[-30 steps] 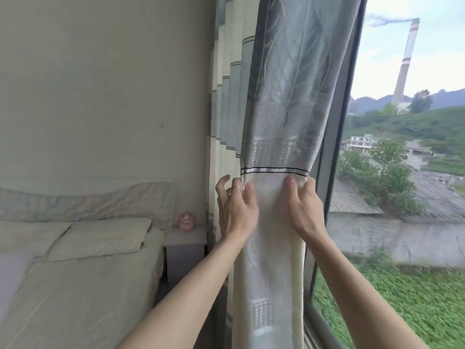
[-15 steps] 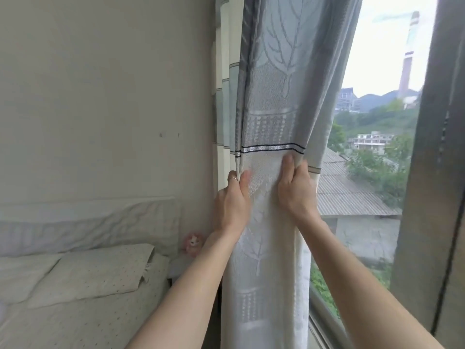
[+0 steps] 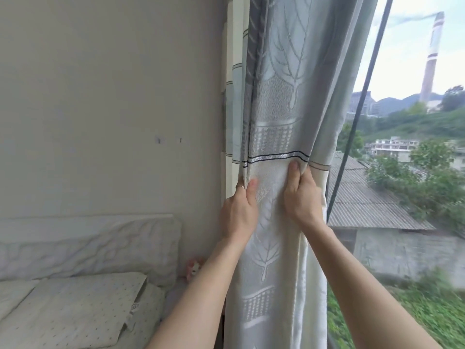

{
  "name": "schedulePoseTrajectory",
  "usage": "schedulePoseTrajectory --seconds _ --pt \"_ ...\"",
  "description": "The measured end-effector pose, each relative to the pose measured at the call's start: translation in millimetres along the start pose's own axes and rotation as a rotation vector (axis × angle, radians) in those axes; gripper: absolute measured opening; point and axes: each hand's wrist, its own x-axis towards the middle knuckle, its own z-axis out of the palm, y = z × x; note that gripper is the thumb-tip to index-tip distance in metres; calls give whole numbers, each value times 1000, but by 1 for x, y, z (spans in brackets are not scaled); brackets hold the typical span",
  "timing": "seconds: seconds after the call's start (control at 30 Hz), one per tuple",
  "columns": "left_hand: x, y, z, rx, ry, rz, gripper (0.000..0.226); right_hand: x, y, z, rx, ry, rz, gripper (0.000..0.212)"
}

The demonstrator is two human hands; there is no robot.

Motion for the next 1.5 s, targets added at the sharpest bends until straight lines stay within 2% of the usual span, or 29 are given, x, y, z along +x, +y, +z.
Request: schedulePoseTrajectory --seconds 0.2,0.37,0.53,0.77,1.03,1.3,1.5 --pt "80 -51 45 11 36 -12 64 63 39 79 40 -34 -1 45" --pt "152 -95 80 -9 32 4 69 116 69 145 -11 0 41 59" --pt "225 -151 114 -3 14 52 62 162 96 217 21 9 56 56" --pt "349 -231 164 -37 -27 49 62 242 129 331 -72 25 79 57" --pt "449 -306 223 -79 -110 65 66 317 191 432 -65 23 71 57" --pt "564 -377 277 -73 -109 84 67 409 240 536 -79 -17 17 56" --pt "651 -427 326 -36 -153 73 52 489 285 614 -105 -39 7 59"
